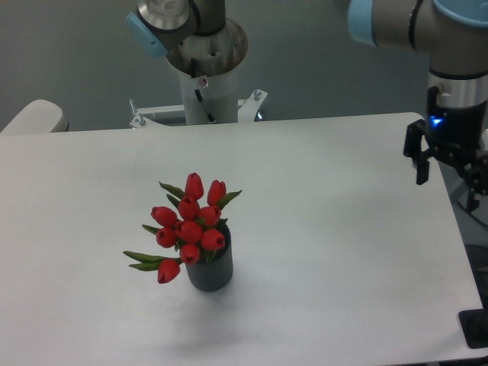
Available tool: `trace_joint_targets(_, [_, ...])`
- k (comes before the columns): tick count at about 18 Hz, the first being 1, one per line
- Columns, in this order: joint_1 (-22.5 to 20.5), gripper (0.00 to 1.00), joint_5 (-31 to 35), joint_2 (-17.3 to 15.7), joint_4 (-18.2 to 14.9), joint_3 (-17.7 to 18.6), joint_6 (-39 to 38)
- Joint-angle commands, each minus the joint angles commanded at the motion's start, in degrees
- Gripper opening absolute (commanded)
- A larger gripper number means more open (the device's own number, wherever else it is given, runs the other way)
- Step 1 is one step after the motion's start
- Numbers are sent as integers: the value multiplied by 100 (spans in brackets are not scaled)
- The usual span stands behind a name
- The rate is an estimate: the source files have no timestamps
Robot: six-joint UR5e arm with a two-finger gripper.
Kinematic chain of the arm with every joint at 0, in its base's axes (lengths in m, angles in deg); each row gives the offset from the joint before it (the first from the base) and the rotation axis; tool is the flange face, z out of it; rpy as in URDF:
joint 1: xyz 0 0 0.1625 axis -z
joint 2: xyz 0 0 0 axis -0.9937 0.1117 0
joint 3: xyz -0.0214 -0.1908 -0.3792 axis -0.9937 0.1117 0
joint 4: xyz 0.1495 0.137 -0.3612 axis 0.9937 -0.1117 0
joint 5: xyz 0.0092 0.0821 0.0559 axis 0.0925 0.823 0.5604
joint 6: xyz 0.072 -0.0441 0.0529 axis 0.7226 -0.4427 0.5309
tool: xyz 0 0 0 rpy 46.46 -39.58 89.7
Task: Insert the flowers into the vase
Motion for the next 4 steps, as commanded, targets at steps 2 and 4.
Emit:
trace_joint_targets(2, [-9, 100, 0, 0, -17, 9, 0])
trace_joint_targets(4, [-9, 100, 0, -17, -26, 61, 0])
